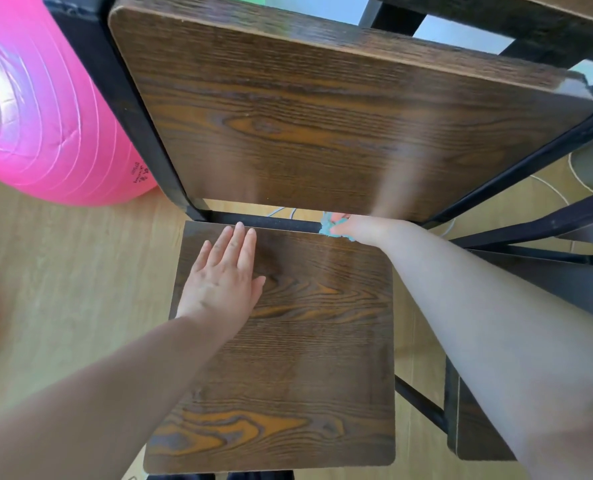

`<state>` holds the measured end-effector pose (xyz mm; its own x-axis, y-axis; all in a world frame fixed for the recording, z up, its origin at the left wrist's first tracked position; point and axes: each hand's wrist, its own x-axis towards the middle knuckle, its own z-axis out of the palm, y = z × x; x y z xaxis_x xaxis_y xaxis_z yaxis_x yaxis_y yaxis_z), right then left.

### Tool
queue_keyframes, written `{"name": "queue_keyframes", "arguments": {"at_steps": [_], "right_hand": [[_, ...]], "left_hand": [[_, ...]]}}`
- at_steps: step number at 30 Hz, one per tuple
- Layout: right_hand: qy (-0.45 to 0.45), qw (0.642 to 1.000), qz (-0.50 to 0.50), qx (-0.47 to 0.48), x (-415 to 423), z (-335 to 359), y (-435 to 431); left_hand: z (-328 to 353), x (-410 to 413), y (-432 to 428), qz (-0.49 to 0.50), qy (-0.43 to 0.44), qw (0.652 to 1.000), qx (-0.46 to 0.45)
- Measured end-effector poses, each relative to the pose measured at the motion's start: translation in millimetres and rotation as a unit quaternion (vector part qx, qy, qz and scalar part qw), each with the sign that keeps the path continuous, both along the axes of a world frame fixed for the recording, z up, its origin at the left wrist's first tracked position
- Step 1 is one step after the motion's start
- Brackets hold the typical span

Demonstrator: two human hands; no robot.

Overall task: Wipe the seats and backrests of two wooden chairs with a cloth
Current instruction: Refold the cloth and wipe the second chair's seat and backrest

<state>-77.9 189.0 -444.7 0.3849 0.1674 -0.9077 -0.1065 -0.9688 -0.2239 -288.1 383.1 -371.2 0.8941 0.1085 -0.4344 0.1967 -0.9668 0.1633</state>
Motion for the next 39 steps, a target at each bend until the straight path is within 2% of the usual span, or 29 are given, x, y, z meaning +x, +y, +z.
{"name": "queue_keyframes", "arguments": {"at_steps": [10, 13, 16, 26, 30, 35, 39], "right_hand": [[-0.04, 0.998, 0.048, 0.021, -2.0, 10.4, 6.6], [-0.053, 0.998, 0.014, 0.033, -12.1, 18.6, 18.2], [-0.091, 0.995, 0.009, 0.048, -28.5, 24.9, 50.5], [-0.123, 0.984, 0.091, 0.092, -65.5, 43.7, 172.7], [-0.107, 0.989, 0.055, 0.09, -66.8, 45.8, 175.3], [-0.044, 0.991, -0.032, 0.125, -67.6, 50.8, 182.3], [-0.117, 0.969, -0.169, 0.134, -80.4, 42.0, 180.7]], "left_hand": [[-3.9, -11.6, 13.9, 0.005, 0.002, 1.0, -0.003], [-6.7, -17.6, 17.8, 0.007, 0.006, 1.0, 0.0], [-9.1, -25.0, 25.4, 0.023, 0.008, 1.0, -0.003], [-11.6, -47.9, 64.1, 0.063, 0.006, 0.998, 0.017], [-10.9, -54.8, 73.4, 0.077, 0.007, 0.997, 0.011], [-5.8, -62.7, 77.3, 0.09, -0.008, 0.996, 0.0], [-3.1, -71.5, 80.6, 0.087, -0.007, 0.996, 0.001]]}}
